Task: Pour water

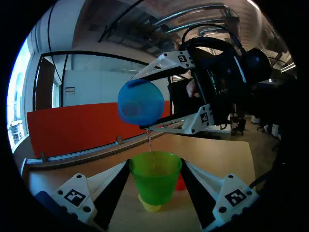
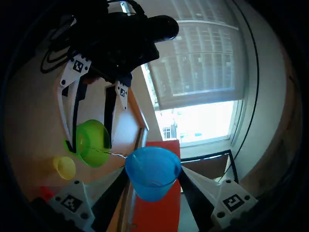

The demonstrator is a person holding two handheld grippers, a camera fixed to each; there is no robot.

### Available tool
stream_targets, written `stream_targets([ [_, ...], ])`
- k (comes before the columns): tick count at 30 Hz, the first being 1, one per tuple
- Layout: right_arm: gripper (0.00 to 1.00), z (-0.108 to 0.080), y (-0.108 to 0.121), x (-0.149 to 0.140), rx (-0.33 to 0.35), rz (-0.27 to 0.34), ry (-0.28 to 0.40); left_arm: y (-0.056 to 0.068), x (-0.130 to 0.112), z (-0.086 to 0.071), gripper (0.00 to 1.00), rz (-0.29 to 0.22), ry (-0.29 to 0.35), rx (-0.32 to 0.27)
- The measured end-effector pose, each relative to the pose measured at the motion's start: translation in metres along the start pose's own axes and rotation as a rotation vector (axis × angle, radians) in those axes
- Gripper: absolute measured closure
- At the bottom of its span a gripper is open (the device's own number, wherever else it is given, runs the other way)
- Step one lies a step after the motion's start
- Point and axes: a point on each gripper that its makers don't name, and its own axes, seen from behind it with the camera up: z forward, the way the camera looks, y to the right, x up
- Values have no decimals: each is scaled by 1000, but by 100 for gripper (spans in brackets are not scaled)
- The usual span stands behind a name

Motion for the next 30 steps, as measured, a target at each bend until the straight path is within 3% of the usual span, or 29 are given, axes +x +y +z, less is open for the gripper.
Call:
stream_targets([
  [30,10,2,2,1,3,-63,-5,1,1,-1,10,-1,3,-3],
])
